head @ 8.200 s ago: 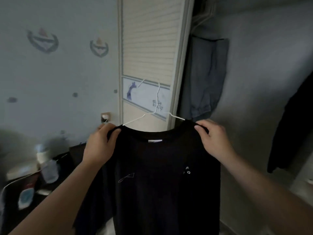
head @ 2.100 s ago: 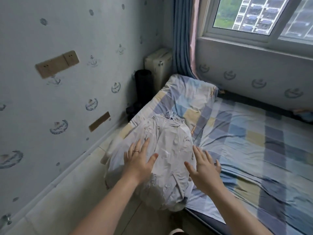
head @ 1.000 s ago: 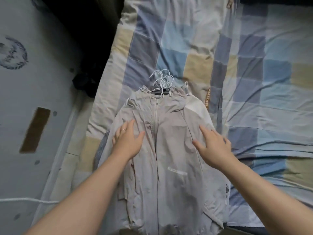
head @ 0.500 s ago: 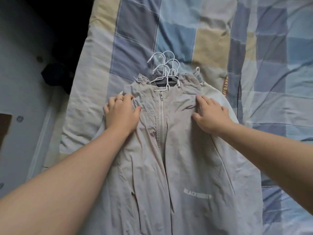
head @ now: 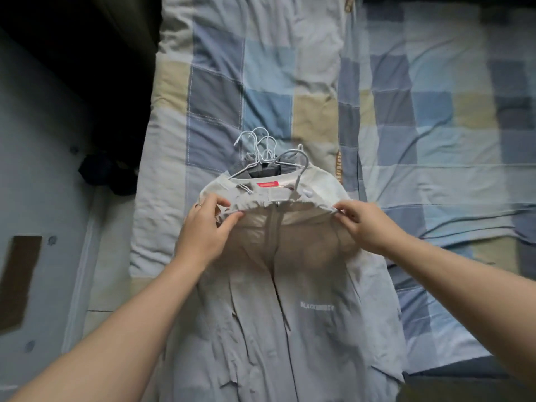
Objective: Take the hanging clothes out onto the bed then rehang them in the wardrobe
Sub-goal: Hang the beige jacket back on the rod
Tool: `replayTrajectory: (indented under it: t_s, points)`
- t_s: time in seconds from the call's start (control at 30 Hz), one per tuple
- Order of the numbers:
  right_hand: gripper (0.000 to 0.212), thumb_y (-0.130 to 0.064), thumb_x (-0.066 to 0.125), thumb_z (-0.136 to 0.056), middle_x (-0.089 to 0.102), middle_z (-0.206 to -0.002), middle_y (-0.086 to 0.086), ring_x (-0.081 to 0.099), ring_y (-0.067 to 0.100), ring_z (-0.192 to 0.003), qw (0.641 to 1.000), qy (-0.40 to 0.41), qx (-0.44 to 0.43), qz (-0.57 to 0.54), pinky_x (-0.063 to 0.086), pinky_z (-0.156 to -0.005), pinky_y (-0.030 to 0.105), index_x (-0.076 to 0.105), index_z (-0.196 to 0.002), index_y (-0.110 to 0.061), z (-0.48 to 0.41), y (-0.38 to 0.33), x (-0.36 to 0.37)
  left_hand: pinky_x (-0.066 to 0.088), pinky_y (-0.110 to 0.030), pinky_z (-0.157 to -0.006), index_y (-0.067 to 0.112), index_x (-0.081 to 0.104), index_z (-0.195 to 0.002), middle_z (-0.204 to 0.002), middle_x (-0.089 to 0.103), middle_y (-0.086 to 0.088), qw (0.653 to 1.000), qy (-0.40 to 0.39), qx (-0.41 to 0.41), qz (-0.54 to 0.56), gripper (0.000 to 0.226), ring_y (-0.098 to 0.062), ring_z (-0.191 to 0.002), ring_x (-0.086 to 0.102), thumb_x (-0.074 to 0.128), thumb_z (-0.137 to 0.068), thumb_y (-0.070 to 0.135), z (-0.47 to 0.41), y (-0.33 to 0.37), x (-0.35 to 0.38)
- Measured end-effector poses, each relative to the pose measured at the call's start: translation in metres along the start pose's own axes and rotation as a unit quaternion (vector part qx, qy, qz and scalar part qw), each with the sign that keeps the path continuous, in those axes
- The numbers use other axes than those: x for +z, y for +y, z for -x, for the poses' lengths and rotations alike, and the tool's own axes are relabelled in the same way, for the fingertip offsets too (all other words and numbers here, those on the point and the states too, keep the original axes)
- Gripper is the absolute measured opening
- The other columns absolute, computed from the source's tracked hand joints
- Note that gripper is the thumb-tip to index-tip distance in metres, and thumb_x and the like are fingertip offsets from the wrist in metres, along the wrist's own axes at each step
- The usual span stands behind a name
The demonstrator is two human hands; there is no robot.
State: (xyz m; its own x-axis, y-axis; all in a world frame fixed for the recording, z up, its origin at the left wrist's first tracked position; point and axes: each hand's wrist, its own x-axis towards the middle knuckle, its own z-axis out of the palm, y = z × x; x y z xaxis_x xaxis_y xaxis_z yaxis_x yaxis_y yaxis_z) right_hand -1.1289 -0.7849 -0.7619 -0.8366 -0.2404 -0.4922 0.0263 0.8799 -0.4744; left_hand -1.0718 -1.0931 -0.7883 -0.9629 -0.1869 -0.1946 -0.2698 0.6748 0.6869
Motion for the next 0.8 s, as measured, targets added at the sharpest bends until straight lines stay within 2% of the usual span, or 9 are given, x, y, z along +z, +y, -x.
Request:
replayTrajectory:
  t_s: [0.17, 0.3, 0.4, 0.57, 0.63, 0.7, 0.8]
  points:
    - [0.012, -0.018, 0.059, -0.096, 0.068, -0.089, 0.006, 0.06, 0.024, -0.087, 0.992, 0.09, 0.053, -0.075, 0.04, -0.073, 0.033, 0.069, -0.098, -0.011, 0.093, -0.017, -0.036, 0.048, -0.043, -0.078, 0.016, 0.069, -0.085, -0.081, 0.062, -0.004, 0.998, -0.043, 0.045, 0.012, 0.013, -0.024, -0.081, 0.058, 0.074, -0.088, 0.027, 0.033, 0.055, -0.037]
    - [0.01, -0.018, 0.061, -0.094, 0.068, -0.088, 0.0, 0.062, 0.019, -0.087, 0.979, 0.149, 0.078, -0.118, 0.038, -0.073, 0.027, 0.07, -0.096, -0.015, 0.166, -0.021, -0.059, 0.048, -0.037, -0.078, 0.014, 0.07, -0.081, -0.081, 0.064, -0.005, 0.996, -0.056, 0.06, 0.032, 0.016, -0.021, -0.081, 0.06, 0.075, -0.087, 0.028, 0.059, 0.105, -0.058]
    - [0.01, -0.018, 0.061, -0.094, 0.069, -0.09, 0.0, 0.062, 0.018, -0.087, 0.97, 0.187, 0.085, -0.13, 0.041, -0.074, 0.029, 0.071, -0.097, -0.016, 0.213, -0.021, -0.083, 0.043, -0.027, -0.075, 0.014, 0.069, -0.079, -0.081, 0.064, -0.004, 0.994, -0.065, 0.083, 0.039, 0.017, -0.018, -0.08, 0.059, 0.075, -0.087, 0.029, 0.077, 0.145, -0.068]
    - [0.01, -0.017, 0.061, -0.094, 0.067, -0.087, -0.008, 0.061, 0.012, -0.084, 0.949, 0.259, 0.093, -0.153, 0.039, -0.071, 0.023, 0.07, -0.094, -0.022, 0.291, -0.006, -0.121, 0.049, -0.035, -0.076, 0.014, 0.067, -0.073, -0.074, 0.059, 0.006, 0.984, -0.09, 0.14, 0.063, 0.02, -0.019, -0.081, 0.061, 0.075, -0.087, 0.025, 0.111, 0.215, -0.067]
    - [0.009, -0.017, 0.062, -0.093, 0.067, -0.087, -0.009, 0.06, 0.011, -0.084, 0.939, 0.288, 0.1, -0.159, 0.041, -0.072, 0.022, 0.07, -0.094, -0.022, 0.324, 0.007, -0.131, 0.045, -0.027, -0.071, 0.017, 0.065, -0.072, -0.071, 0.055, 0.01, 0.979, -0.108, 0.161, 0.066, 0.02, -0.013, -0.075, 0.062, 0.075, -0.087, 0.026, 0.128, 0.241, -0.059]
    - [0.008, -0.017, 0.063, -0.093, 0.067, -0.09, -0.005, 0.061, 0.015, -0.087, 0.931, 0.312, 0.11, -0.154, 0.044, -0.076, 0.029, 0.07, -0.095, -0.02, 0.362, 0.025, -0.135, 0.038, -0.011, -0.066, 0.024, 0.063, -0.07, -0.072, 0.054, 0.008, 0.972, -0.123, 0.187, 0.072, 0.022, -0.003, -0.07, 0.06, 0.076, -0.087, 0.026, 0.147, 0.269, -0.048]
    - [0.01, -0.017, 0.062, -0.093, 0.069, -0.093, -0.003, 0.062, 0.018, -0.09, 0.915, 0.35, 0.136, -0.145, 0.048, -0.079, 0.035, 0.071, -0.097, -0.018, 0.421, 0.059, -0.135, 0.037, -0.007, -0.065, 0.027, 0.061, -0.069, -0.076, 0.058, 0.004, 0.958, -0.141, 0.236, 0.077, 0.023, 0.0, -0.072, 0.059, 0.077, -0.086, 0.025, 0.181, 0.316, -0.024]
